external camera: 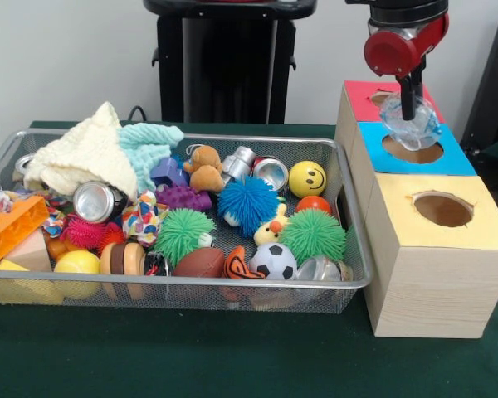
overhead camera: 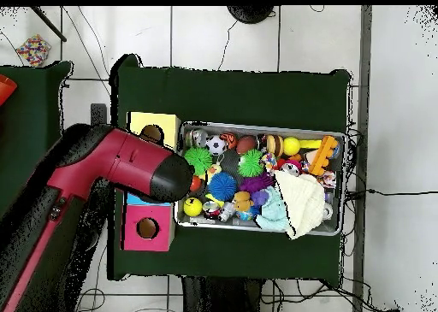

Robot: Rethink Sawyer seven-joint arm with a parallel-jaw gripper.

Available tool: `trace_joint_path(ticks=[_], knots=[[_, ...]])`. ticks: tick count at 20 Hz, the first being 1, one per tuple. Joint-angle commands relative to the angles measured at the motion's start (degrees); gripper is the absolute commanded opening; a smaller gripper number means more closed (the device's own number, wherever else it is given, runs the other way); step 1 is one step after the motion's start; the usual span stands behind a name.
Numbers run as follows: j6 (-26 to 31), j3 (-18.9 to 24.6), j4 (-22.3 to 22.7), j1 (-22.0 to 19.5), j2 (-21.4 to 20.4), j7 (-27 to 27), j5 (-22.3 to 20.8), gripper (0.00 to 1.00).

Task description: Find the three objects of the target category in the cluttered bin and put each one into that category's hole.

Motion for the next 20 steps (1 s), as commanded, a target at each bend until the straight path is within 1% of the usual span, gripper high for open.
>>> trace_joint_path(ticks=[1,11,20], knots=[[-1.4,6.6,2.6,0.1,2.3,20.0,1.5,0.0],[-2.3,6.4,2.6,0.1,3.0,19.8,0.6,0.0],[-1.6,6.6,2.8,0.4,3.7,18.4,0.6,0.0]])
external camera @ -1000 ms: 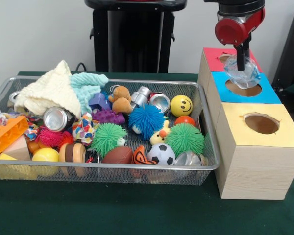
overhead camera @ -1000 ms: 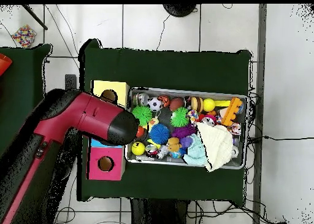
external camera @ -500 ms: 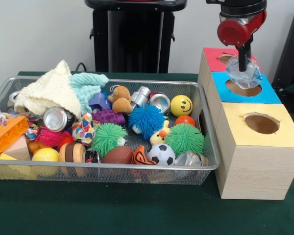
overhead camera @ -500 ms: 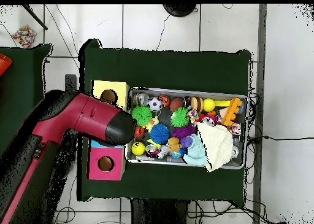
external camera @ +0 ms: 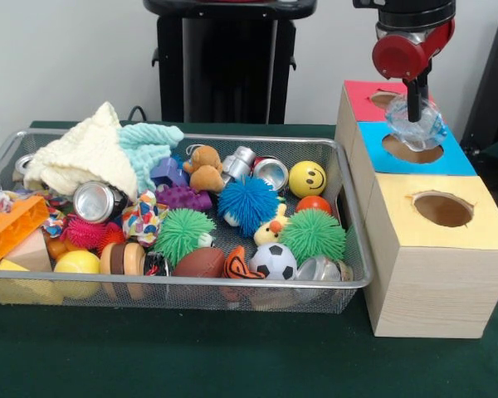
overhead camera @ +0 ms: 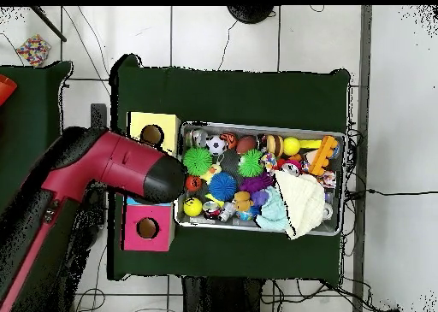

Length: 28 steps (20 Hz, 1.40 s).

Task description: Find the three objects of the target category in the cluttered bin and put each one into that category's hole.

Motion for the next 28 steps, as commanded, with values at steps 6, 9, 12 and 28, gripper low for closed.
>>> trace_joint_path(ticks=[6,9,12,28], knots=[[-2.2,6.6,2.5,-0.7,3.3,18.7,0.3,0.0],[-2.4,6.5,2.4,-0.7,3.3,18.8,0.3,0.0],[-2.6,6.5,2.3,-0.7,3.4,19.1,0.1,0.0],[-3.8,6.1,1.7,-0.5,3.8,19.7,-0.3,1.0]])
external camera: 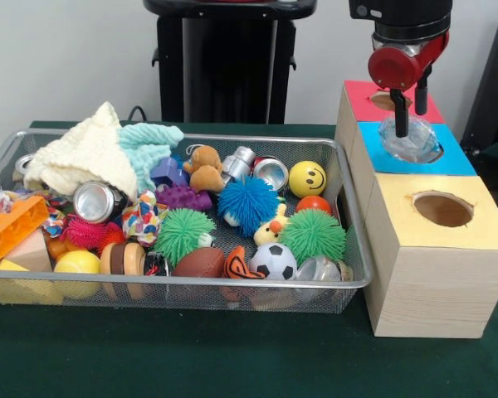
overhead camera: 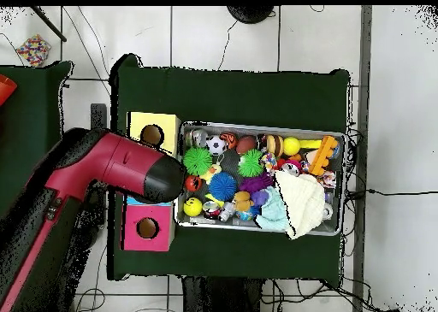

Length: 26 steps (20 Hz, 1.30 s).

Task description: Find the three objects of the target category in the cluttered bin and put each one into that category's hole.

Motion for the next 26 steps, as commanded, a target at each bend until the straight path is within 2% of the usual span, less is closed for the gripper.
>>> trace_joint_path(ticks=[1,10,14,26], knots=[[-3.8,6.1,1.7,-0.7,2.3,19.6,-0.2,1.0],[-5.1,5.8,0.5,-2.1,2.0,20.7,-0.7,1.0],[-7.9,4.7,-0.9,-3.1,1.9,22.2,-2.8,1.0],[-9.4,2.5,-3.3,-4.4,0.8,25.7,-6.2,1.0]])
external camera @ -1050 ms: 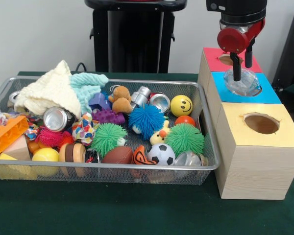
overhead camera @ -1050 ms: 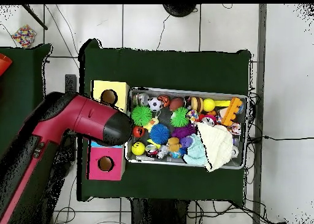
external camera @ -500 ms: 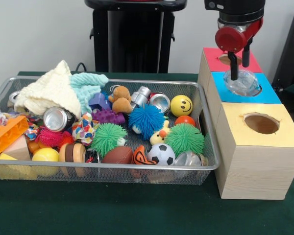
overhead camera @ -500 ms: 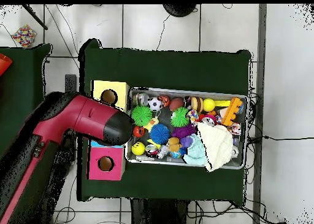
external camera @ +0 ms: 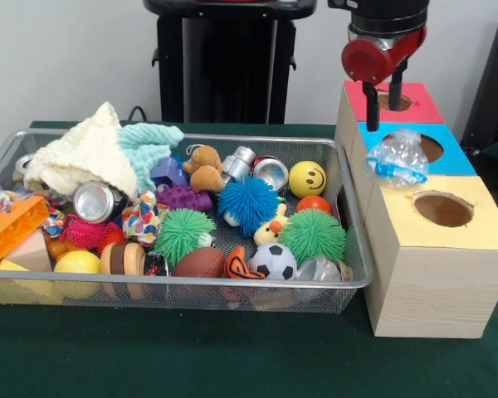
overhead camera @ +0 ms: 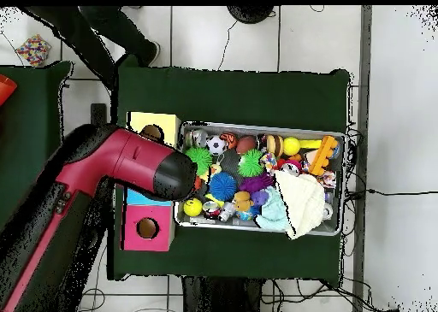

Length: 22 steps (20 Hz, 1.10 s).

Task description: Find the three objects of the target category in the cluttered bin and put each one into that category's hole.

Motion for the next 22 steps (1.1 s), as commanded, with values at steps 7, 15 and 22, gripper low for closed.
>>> trace_joint_path(ticks=[7,15,22], knots=[[-8.4,3.6,-3.1,-3.1,0.2,23.0,-2.3,1.0],[-5.3,4.9,-3.5,-3.8,-0.4,23.2,-1.0,1.0],[-1.4,6.2,-4.6,-4.6,-1.2,22.5,1.9,1.0]])
